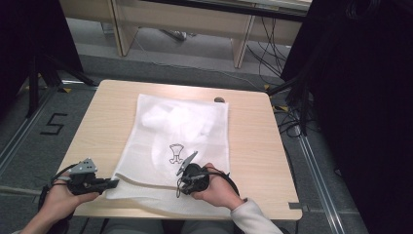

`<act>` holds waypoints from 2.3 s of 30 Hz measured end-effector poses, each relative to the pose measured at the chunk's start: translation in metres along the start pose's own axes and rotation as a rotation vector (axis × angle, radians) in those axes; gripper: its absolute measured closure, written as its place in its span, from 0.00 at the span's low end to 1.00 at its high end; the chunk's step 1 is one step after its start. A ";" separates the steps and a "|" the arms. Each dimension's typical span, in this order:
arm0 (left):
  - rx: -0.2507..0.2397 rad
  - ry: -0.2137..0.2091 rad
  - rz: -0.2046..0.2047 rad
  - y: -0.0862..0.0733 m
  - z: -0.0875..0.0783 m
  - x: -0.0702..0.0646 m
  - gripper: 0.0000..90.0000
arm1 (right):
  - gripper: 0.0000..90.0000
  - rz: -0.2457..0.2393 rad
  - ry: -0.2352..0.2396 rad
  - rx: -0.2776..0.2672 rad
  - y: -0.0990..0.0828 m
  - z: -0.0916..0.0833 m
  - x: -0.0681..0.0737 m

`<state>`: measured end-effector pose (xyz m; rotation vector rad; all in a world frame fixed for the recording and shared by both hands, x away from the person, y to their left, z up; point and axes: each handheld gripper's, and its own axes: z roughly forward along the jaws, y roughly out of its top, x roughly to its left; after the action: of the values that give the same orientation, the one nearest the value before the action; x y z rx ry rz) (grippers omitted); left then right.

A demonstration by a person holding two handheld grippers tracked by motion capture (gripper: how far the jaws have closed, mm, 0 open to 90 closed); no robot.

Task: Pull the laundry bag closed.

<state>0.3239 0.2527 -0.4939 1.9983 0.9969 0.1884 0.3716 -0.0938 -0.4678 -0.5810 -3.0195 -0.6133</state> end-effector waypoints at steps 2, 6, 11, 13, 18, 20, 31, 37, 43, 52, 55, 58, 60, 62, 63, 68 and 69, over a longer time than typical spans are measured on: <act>0.007 -0.005 0.004 0.000 0.000 0.000 0.95 | 0.91 0.018 -0.003 0.005 -0.001 0.000 0.001; 0.003 -0.005 0.008 0.000 0.000 0.001 0.95 | 0.91 0.017 -0.003 0.007 -0.002 0.000 -0.001; 0.014 -0.005 0.011 0.000 -0.001 0.001 0.95 | 0.91 0.024 0.000 0.005 -0.005 -0.002 -0.003; 0.023 -0.010 0.011 0.001 -0.001 0.002 0.95 | 0.91 0.026 -0.005 0.002 -0.006 -0.002 -0.003; 0.024 -0.011 0.010 0.001 -0.001 0.002 0.95 | 0.91 0.023 -0.004 0.009 -0.007 -0.003 -0.003; 0.021 -0.007 0.012 0.001 -0.001 0.001 0.95 | 0.91 0.027 -0.002 0.007 -0.008 -0.004 -0.003; 0.028 -0.014 0.009 0.001 -0.001 0.002 0.95 | 0.91 0.036 -0.004 0.006 -0.012 -0.006 -0.004; 0.023 -0.012 0.008 0.000 -0.001 0.002 0.95 | 0.91 0.044 -0.003 0.005 -0.016 -0.008 -0.005; 0.024 -0.007 0.009 0.000 -0.001 0.002 0.95 | 0.91 0.047 -0.011 0.006 -0.019 -0.010 -0.005; 0.026 -0.011 0.008 0.000 -0.001 0.002 0.95 | 0.91 0.056 -0.022 0.005 -0.023 -0.011 -0.007; 0.026 -0.012 0.007 0.000 -0.001 0.002 0.95 | 0.91 0.058 -0.013 0.006 -0.024 -0.013 -0.007; 0.029 -0.010 0.008 0.000 -0.001 0.002 0.95 | 0.91 0.066 -0.019 0.002 -0.027 -0.015 -0.009; 0.031 -0.011 0.011 0.000 -0.001 0.002 0.95 | 0.91 0.076 -0.021 0.004 -0.029 -0.016 -0.009; 0.030 -0.011 0.009 0.000 -0.001 0.002 0.95 | 0.91 0.071 -0.023 0.003 -0.030 -0.016 -0.010; 0.027 -0.009 0.009 0.000 -0.001 0.002 0.95 | 0.91 0.073 -0.023 0.004 -0.031 -0.016 -0.010; 0.030 -0.011 0.010 0.000 -0.001 0.002 0.95 | 0.91 0.080 -0.023 0.001 -0.032 -0.017 -0.010; 0.028 -0.011 0.009 0.000 -0.001 0.002 0.95 | 0.91 0.079 -0.022 0.002 -0.032 -0.017 -0.010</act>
<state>0.3250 0.2550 -0.4934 2.0274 0.9894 0.1691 0.3680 -0.1311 -0.4646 -0.7084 -3.0001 -0.6040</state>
